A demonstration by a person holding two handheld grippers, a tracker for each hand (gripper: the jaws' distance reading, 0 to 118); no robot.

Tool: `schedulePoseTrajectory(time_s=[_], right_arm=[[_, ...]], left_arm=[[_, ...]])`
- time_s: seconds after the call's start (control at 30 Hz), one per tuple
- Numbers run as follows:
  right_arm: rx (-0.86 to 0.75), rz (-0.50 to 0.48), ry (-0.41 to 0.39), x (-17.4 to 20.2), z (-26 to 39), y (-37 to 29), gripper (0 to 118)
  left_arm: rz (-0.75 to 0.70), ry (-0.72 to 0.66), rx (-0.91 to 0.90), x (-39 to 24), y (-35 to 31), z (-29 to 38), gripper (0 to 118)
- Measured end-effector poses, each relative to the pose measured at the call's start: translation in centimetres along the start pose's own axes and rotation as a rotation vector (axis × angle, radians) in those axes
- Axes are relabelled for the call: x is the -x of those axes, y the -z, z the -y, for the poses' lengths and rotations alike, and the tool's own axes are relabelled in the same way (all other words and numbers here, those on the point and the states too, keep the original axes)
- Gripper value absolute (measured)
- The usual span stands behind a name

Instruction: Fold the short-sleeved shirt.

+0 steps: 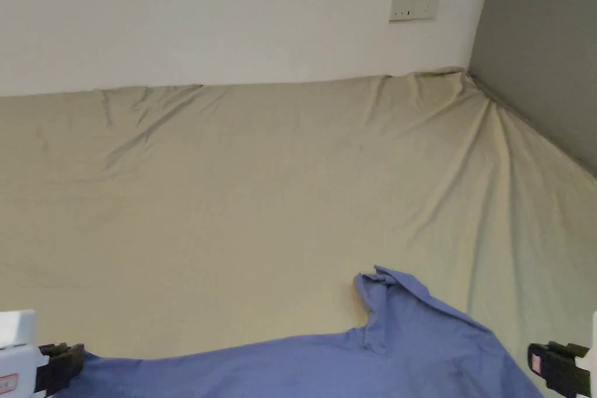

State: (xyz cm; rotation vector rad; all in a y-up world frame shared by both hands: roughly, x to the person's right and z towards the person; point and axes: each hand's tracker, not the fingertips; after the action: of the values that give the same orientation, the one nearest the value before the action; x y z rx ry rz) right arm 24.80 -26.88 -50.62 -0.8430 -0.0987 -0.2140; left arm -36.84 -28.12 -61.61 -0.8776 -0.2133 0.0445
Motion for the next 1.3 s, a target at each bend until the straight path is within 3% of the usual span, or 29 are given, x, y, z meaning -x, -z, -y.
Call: schedulePoseTrajectory(time_s=[0.07, 0.1, 0.13, 0.17, 0.3, 0.33, 0.37, 0.43, 0.47, 0.53, 0.57, 0.63, 0.77, 0.8, 0.93, 1.07, 1.17, 1.3], right_arm=[[0.075, 0.013, -0.053, 0.0, -2.8, 3.1, 118], [0.107, 0.004, -0.089, 0.1, -3.9, 4.8, 118], [0.097, 0.003, -0.107, 0.1, -4.6, 6.1, 113], [0.083, -0.008, -0.147, 0.4, -5.5, 7.5, 101], [0.252, 0.035, -0.240, 1.2, -7.0, 14.4, 82], [0.293, 0.049, -0.246, 1.4, -6.8, 15.5, 67], [0.332, 0.061, -0.224, 1.6, -6.4, 16.3, 40], [0.371, 0.028, -0.196, 3.1, -5.2, 15.9, 31], [0.303, 0.066, -0.202, 3.7, -4.8, 15.0, 21], [0.304, -0.017, -0.204, 4.6, -4.5, 13.2, 16], [0.307, -0.025, -0.194, 4.8, -4.3, 12.4, 4], [0.209, -0.003, -0.219, 5.0, -4.0, 10.4, 4], [0.098, -0.051, -0.163, 3.0, -4.8, 6.2, 4], [0.065, -0.048, -0.183, 2.7, -4.7, 4.5, 4], [-0.034, -0.047, -0.203, 1.8, -2.2, -2.6, 4], [-0.110, -0.052, -0.136, 0.3, 1.8, -10.0, 4], [-0.107, -0.067, -0.110, -0.6, 5.5, -15.0, 4], [0.003, -0.065, -0.121, -1.2, 11.3, -17.9, 4]], left_arm=[[0.020, -0.045, -0.054, -0.2, -1.4, -0.5, 4], [0.043, -0.063, -0.076, -0.2, -2.1, -0.6, 4], [0.061, -0.062, -0.094, -0.3, -2.6, -0.7, 4], [0.055, -0.058, -0.105, -0.6, -3.0, -0.7, 4], [0.059, -0.061, -0.100, -1.1, -3.3, -0.9, 4], [0.058, -0.061, -0.092, -1.3, -3.2, -0.9, 4], [0.048, -0.061, -0.089, -1.4, -3.0, -0.7, 4], [0.043, -0.056, -0.071, -1.3, -2.6, -0.5, 4], [0.033, -0.063, -0.065, -0.9, -2.2, -0.3, 4], [0.035, -0.085, -0.064, -0.4, -1.9, -0.1, 4], [0.041, -0.104, -0.064, -0.2, -1.8, -0.1, 4], [0.026, -0.119, -0.075, 0.0, -1.7, 0.1, 4], [0.024, -0.119, -0.106, 0.8, -2.7, 0.5, 4], [0.023, -0.125, -0.127, 0.9, -3.4, 0.8, 4], [0.066, -0.122, -0.236, 1.1, -8.3, 3.5, 4], [0.156, -0.162, -0.353, 1.3, -14.5, 8.5, 4], [0.194, -0.242, -0.369, 1.8, -18.8, 12.6, 4], [0.142, -0.183, -0.244, 1.8, -21.4, 17.8, 4]])
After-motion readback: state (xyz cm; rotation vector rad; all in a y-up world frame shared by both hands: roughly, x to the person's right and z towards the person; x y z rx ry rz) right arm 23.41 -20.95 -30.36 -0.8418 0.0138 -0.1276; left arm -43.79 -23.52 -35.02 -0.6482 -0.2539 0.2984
